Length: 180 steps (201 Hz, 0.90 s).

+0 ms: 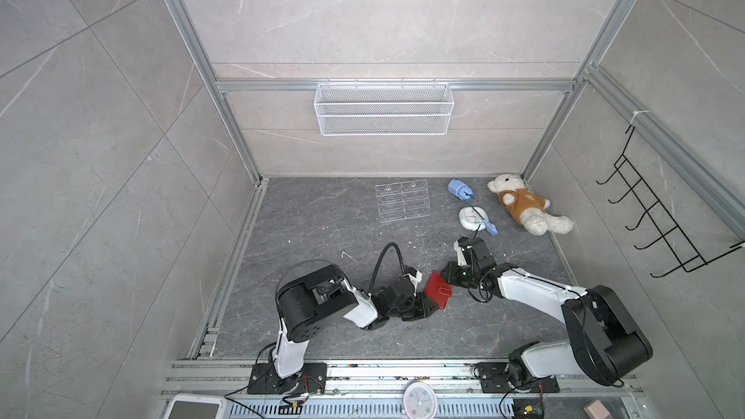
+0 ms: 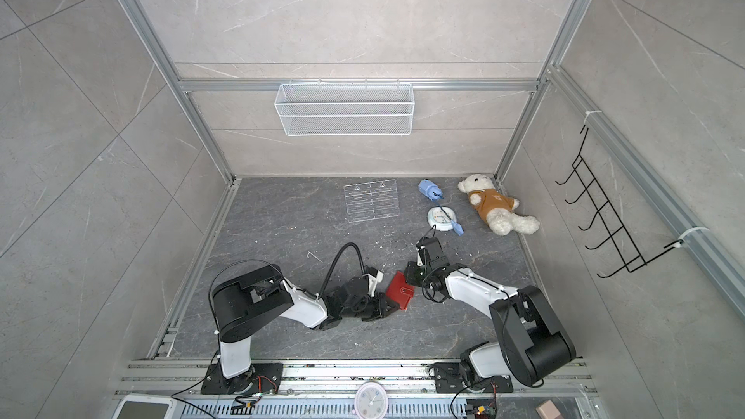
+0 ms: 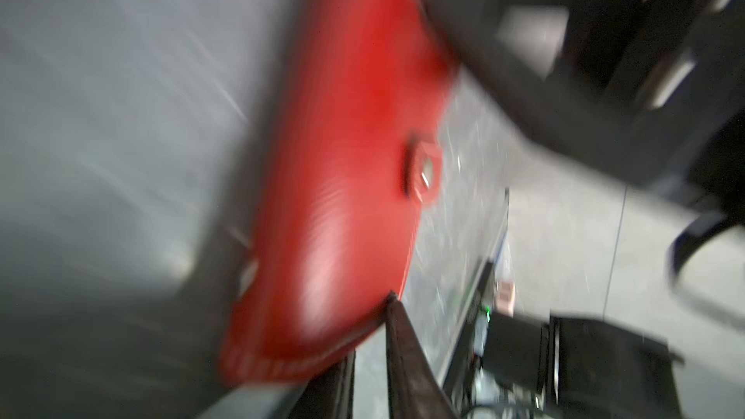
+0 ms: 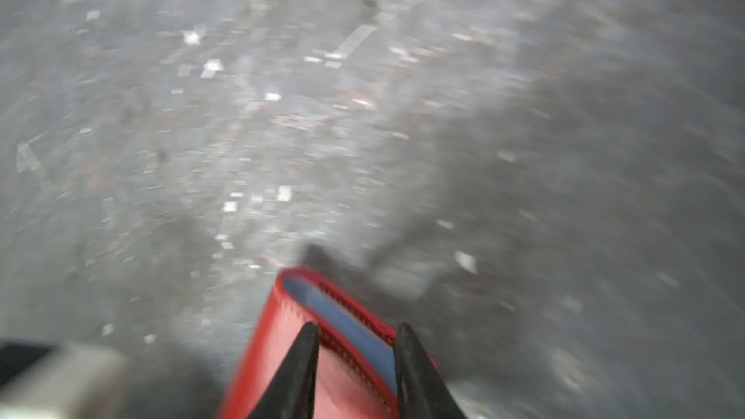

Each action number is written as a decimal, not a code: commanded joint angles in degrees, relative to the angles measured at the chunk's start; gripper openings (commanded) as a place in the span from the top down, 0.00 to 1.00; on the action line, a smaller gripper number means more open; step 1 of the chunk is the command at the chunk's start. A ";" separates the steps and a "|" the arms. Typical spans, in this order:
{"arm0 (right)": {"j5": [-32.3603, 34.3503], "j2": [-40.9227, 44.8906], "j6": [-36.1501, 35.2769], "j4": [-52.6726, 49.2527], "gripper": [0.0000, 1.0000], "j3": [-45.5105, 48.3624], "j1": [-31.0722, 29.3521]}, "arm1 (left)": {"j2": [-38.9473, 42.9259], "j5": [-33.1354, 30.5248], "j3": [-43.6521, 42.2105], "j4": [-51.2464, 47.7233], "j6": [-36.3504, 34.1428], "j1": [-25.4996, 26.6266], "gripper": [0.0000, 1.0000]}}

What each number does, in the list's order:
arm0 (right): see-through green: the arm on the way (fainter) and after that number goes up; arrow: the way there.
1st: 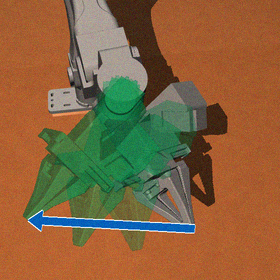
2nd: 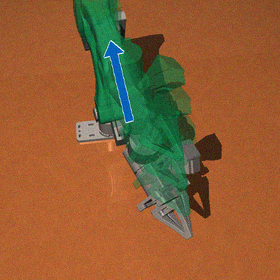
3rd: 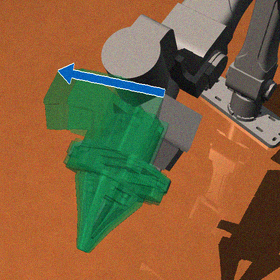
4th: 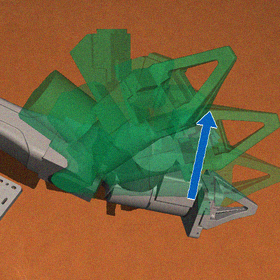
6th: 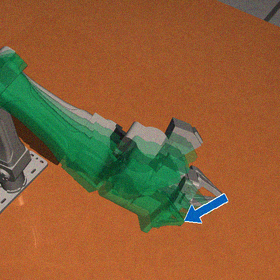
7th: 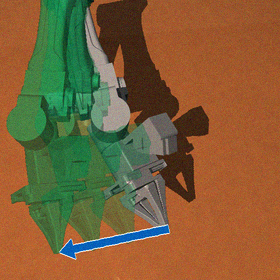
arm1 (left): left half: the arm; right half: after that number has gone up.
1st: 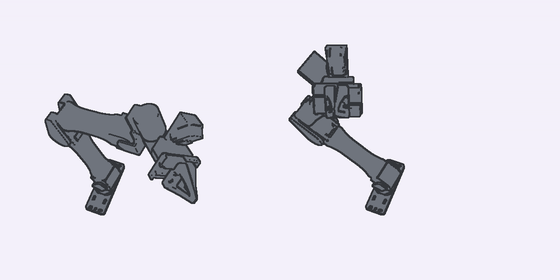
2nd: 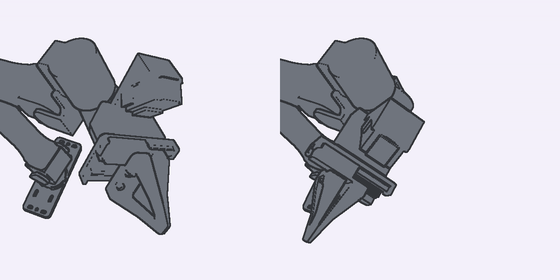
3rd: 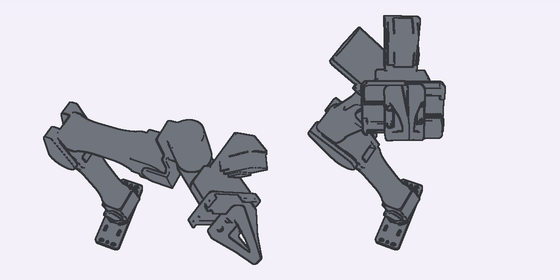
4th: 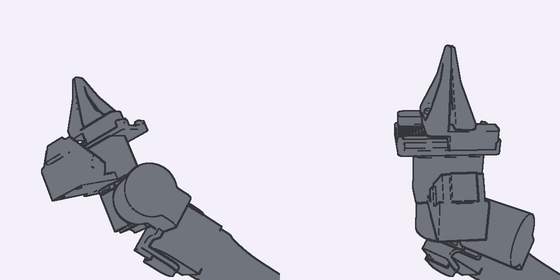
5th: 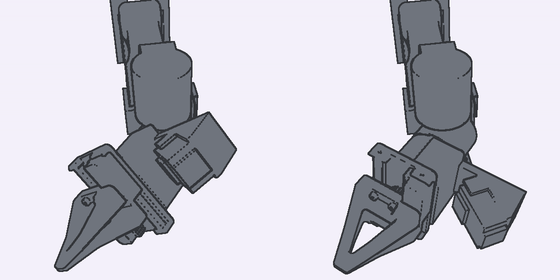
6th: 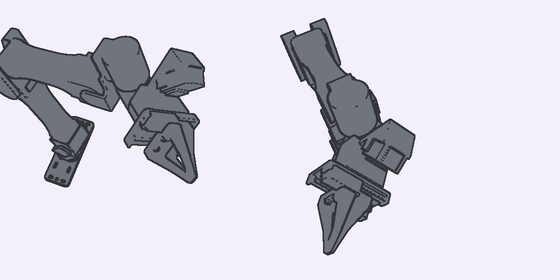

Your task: Take the credit cards out of the card holder

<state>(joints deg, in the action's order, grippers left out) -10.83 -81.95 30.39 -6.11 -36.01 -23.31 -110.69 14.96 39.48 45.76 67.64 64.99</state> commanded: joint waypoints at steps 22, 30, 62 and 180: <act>-2.47 0.19 -4.21 -7.72 0.54 -6.40 -1.32 | 4.15 0.61 -0.73 -0.32 0.83 3.55 0.75; -1.95 1.46 -4.17 -8.80 0.51 -6.84 -1.30 | 5.32 0.31 -0.71 -1.39 0.54 3.86 0.73; 1.60 9.29 -1.31 -14.42 0.36 -6.30 -0.83 | 13.35 -2.37 -1.92 -9.42 -2.39 4.18 0.64; -7.63 30.86 13.54 -13.38 0.59 13.63 0.67 | 17.08 1.03 -2.24 -15.09 -7.76 -7.52 0.43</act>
<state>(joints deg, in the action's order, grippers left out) -15.99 -52.77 41.04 -20.82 -25.30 -22.74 -90.06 11.92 38.04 23.05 59.99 59.81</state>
